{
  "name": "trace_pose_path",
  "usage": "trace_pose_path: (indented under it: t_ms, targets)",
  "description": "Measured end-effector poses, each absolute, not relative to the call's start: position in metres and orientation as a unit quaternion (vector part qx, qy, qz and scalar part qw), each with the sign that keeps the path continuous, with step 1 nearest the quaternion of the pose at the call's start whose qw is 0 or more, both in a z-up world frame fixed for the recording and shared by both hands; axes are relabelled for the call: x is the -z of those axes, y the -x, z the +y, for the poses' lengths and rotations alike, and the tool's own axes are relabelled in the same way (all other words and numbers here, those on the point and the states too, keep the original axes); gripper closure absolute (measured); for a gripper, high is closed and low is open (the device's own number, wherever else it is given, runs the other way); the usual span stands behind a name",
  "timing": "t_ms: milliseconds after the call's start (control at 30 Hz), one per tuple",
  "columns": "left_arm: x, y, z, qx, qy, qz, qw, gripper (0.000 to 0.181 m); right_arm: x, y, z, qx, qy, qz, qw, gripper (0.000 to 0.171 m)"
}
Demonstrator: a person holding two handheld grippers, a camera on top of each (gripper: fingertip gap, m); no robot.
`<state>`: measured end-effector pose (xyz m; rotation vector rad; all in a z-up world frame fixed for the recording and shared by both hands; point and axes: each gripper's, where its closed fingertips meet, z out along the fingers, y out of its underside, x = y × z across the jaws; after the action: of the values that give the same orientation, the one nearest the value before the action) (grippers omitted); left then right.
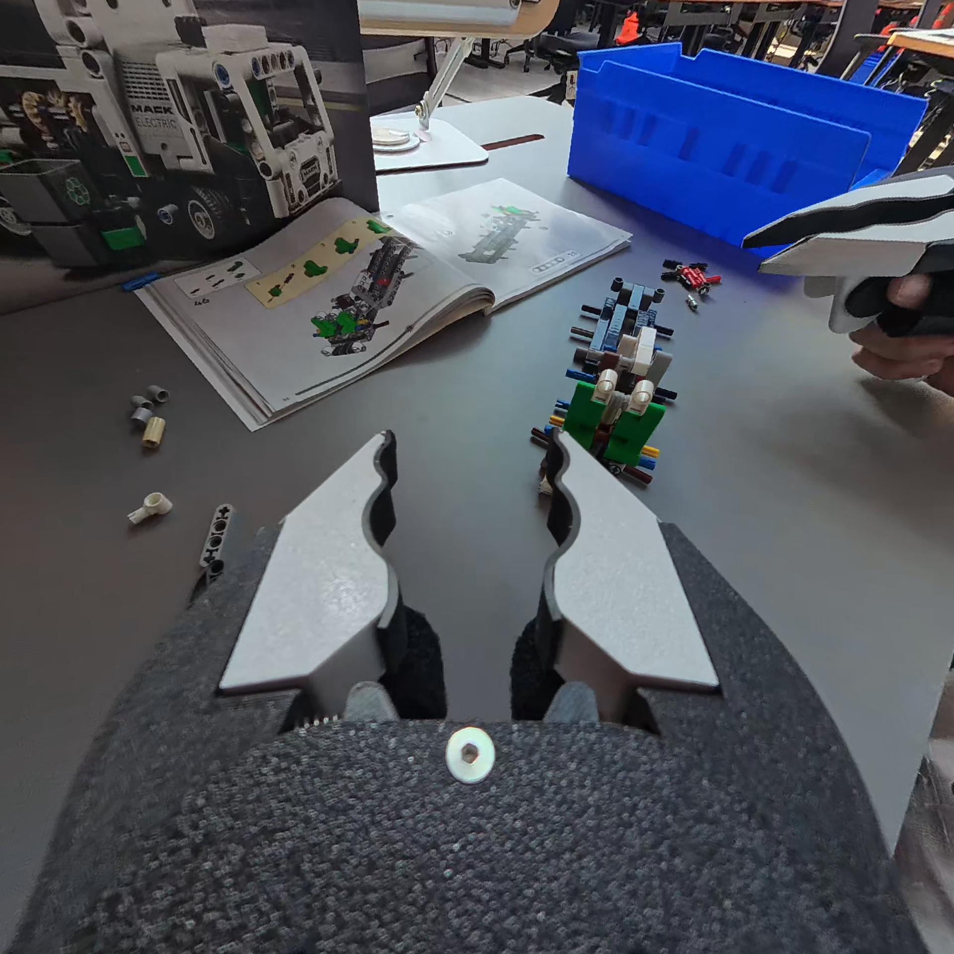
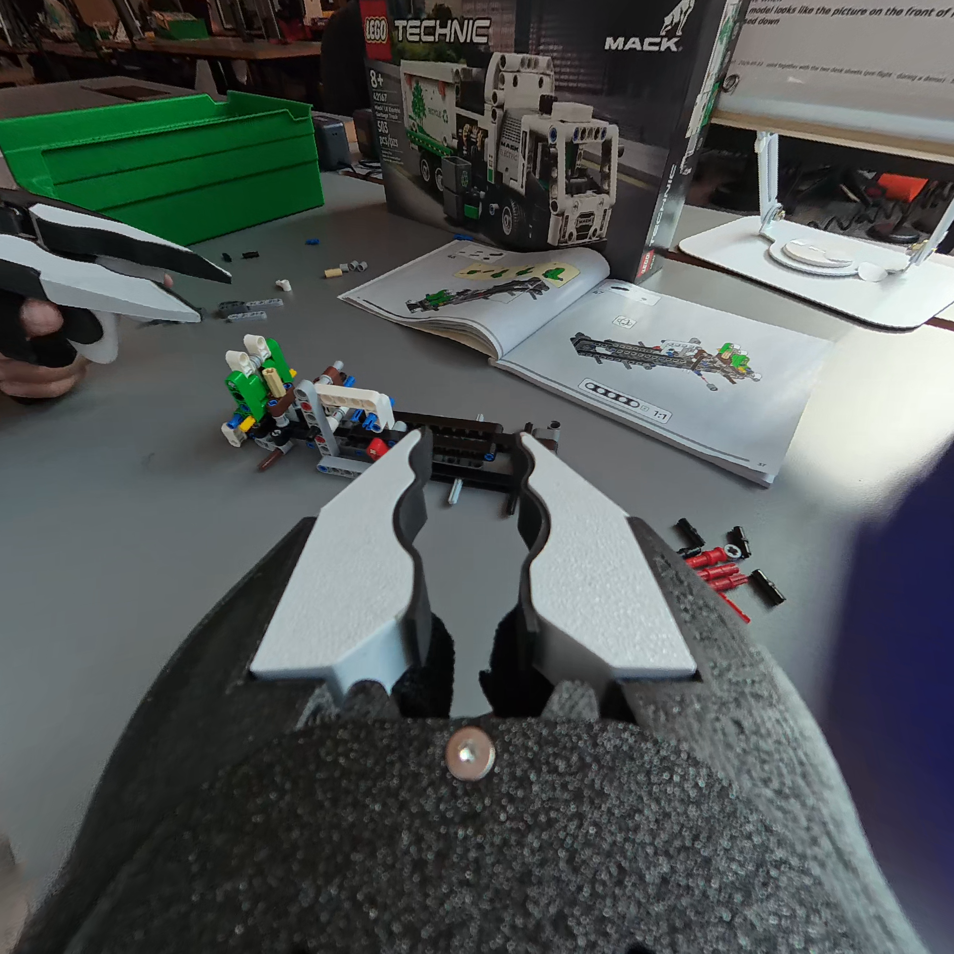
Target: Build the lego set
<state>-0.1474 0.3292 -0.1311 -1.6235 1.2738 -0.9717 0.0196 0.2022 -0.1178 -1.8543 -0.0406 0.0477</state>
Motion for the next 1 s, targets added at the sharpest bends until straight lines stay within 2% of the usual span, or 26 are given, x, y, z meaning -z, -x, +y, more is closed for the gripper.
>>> trace_pose_path:
  t_ms: [33,533,700,867,1000]
  targets:
    - [0.132,0.147,0.329,0.386,0.648,0.508,0.416,0.126,0.118,-0.021,0.203,-0.017,0.798,-0.018,0.602,0.141]
    - [0.140,0.156,0.342,0.332,0.678,0.494,0.431,0.140,0.110,-0.024,0.206,0.034,0.775,-0.041,0.629,0.141]
    - [0.140,0.239,0.389,0.228,0.751,0.435,0.441,0.145,0.112,-0.022,0.208,0.033,0.778,-0.052,0.626,0.141]
    - [0.152,0.342,0.438,0.133,0.843,0.338,0.397,0.145,0.112,-0.021,0.208,0.034,0.778,-0.057,0.624,0.141]
    - [0.166,0.367,0.452,0.092,0.862,0.309,0.391,0.146,0.112,-0.022,0.208,0.036,0.779,-0.054,0.624,0.141]
